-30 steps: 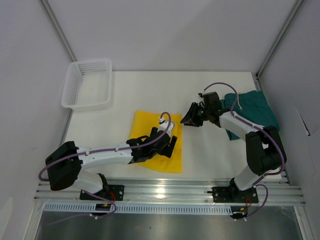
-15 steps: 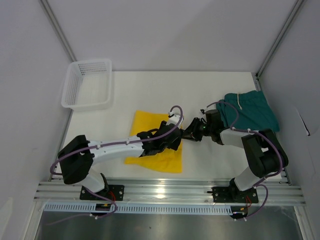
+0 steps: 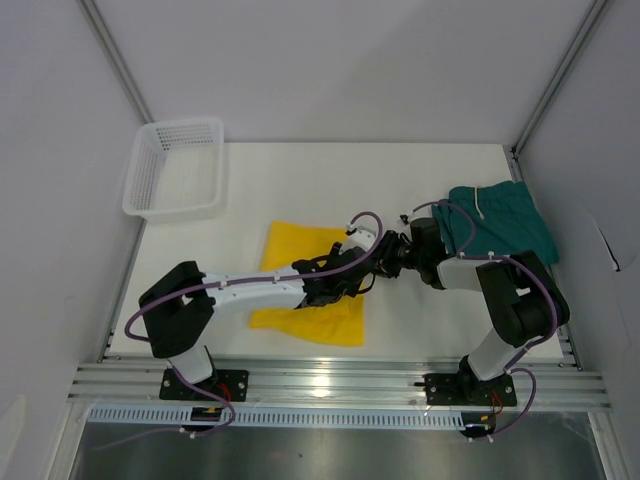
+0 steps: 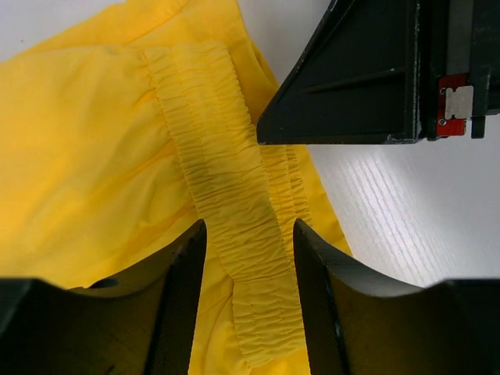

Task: Fold and stack the shorts
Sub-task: Fold the shorts

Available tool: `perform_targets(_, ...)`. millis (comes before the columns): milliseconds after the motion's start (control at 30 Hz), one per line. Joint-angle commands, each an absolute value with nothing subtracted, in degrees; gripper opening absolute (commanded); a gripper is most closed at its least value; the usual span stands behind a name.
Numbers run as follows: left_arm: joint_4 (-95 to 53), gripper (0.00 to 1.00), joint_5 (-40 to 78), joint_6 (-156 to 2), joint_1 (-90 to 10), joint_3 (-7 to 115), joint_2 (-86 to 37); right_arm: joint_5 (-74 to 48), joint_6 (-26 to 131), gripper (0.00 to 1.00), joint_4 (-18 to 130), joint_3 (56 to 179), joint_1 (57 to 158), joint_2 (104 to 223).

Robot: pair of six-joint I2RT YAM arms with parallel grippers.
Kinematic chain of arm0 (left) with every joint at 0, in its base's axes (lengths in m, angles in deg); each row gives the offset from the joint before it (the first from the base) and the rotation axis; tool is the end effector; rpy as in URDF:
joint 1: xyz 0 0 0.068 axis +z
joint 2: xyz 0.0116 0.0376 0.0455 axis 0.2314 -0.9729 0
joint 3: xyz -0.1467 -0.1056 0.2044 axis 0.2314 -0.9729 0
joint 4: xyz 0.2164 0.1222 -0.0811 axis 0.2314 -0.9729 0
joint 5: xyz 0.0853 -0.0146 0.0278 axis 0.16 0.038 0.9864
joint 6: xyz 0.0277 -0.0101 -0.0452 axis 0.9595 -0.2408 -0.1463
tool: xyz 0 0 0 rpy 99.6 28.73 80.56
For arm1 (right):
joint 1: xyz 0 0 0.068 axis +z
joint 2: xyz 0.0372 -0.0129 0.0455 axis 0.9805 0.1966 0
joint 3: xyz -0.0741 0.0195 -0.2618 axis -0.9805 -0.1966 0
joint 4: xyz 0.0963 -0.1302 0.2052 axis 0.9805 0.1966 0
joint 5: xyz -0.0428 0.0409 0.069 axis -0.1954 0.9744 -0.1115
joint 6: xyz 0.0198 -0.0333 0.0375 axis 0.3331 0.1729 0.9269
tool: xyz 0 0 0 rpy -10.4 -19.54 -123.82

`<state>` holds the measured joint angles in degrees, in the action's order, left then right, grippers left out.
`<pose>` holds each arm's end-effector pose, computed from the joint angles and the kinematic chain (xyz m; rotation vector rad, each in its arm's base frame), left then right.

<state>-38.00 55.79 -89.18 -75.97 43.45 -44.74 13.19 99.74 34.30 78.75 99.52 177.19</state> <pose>0.1769 -0.3041 0.2108 0.5501 2.2300 -0.1643 0.2783 0.1276 0.1403 0.3255 2.4133 1.3298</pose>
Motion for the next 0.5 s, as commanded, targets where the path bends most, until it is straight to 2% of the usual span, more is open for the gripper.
perform_targets(0,-38.80,0.50,58.26,-88.75,-75.87,46.14,-45.51,12.88,99.55,0.31,30.84,79.15,99.14,177.15)
perform_targets(167,-39.50,0.46,59.05,-88.57,-75.96,47.28,-47.27,12.61,99.11,0.31,31.27,79.06,99.23,177.15)
perform_targets(467,-38.36,0.45,58.96,-89.18,-76.22,46.67,-48.86,12.79,99.46,0.31,28.73,75.81,99.14,176.71)
